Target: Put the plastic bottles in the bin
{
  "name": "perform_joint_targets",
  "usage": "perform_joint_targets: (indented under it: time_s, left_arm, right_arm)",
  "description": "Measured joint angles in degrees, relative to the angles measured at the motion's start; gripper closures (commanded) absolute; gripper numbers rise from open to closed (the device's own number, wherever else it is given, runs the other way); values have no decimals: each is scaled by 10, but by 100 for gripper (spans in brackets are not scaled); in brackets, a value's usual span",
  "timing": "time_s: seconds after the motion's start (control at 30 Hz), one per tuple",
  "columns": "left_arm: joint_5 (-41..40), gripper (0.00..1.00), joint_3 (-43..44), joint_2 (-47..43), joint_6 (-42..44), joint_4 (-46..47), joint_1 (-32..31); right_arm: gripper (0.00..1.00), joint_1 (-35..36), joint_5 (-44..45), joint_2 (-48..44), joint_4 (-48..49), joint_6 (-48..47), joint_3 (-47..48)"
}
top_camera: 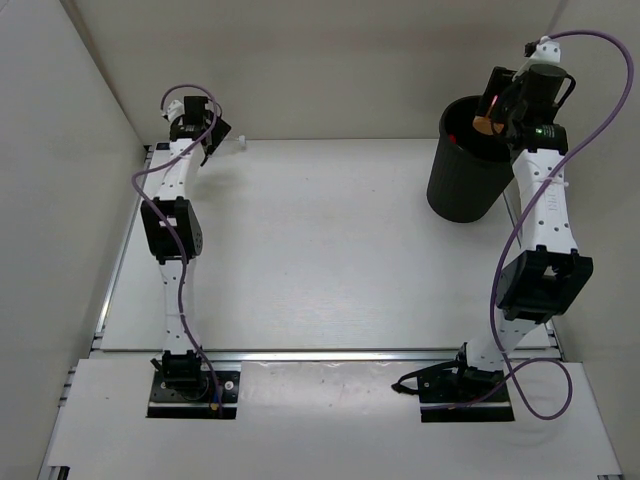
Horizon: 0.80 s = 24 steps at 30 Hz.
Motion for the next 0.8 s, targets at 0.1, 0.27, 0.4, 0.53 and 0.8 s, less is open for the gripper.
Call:
perform_joint_targets:
  time_s: [0.1,0.27,0.4,0.53,0.8]
  left_arm:
    - [6,2,24,37,-33,42,1]
    - [-12,1,75,115,-83,110,-5]
    - [-47,1,74,143,-109,137,-16]
    - [-71,2,74,155,-139,148,-22]
    - [-123,1,74,162,-181,198,-16]
  right_arm:
    - [73,7,0,3,-7,-9,8]
    - [73,49,-48,5,-25,-22,22]
    - [71,109,-133,4,-12,-16,9]
    - [72,166,-178,8,-9,-11,-15]
    - [72,171,-250,50,-6,47,-38]
